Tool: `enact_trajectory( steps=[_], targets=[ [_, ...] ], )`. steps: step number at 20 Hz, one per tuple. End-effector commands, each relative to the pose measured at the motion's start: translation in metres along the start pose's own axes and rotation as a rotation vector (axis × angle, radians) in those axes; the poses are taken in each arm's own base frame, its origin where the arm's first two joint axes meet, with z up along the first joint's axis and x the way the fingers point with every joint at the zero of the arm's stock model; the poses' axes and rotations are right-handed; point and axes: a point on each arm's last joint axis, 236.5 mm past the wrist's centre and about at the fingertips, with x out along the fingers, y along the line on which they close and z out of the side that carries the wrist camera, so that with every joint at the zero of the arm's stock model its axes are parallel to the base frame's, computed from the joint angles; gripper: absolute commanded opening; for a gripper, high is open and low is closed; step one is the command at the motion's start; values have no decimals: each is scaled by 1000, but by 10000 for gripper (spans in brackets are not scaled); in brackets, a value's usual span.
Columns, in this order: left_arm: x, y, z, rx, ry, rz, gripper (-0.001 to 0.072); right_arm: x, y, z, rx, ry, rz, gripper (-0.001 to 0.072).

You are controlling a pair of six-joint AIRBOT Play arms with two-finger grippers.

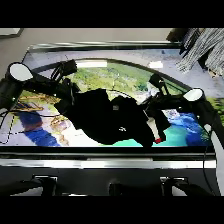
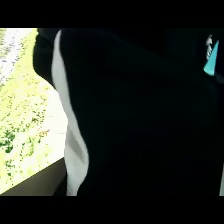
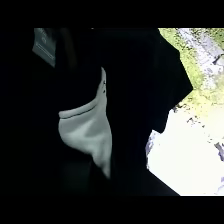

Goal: Fold the clothes and pants, and hang the long-sleeved shirts on hangers.

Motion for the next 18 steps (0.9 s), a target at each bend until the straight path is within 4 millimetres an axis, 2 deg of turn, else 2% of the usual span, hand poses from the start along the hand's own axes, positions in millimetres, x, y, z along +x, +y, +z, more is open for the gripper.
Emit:
enact_trajectory(
  steps=[1,3,4,5,7,8,10,12,15,18],
  targets=[
    [-5,11,-5,-86,0,35,414,-33,-6,4,106,32,-126,53],
    [-11,22,-10,-169,-10,67,419,-55,-6,8,113,37,-193,53],
    [-14,31,-11,-234,-22,93,516,-66,-3,13,95,28,-222,53],
    [-19,41,-11,-319,-44,131,578,-78,0,18,68,19,-249,53],
    [-33,70,-9,-490,-119,234,638,-100,7,27,35,-6,-301,53],
    [-45,87,-5,-575,-178,299,718,-112,9,31,42,-18,-332,53],
    [-73,118,9,-701,-319,427,719,-134,18,34,52,-32,-381,53],
    [-101,134,26,-773,-449,512,719,-153,28,32,58,-29,-417,53],
    [-133,135,43,-883,-584,545,719,-198,19,22,119,-19,-604,53],
    [-143,120,52,-906,-601,519,719,-264,7,23,203,-63,-840,53]
  ],
)
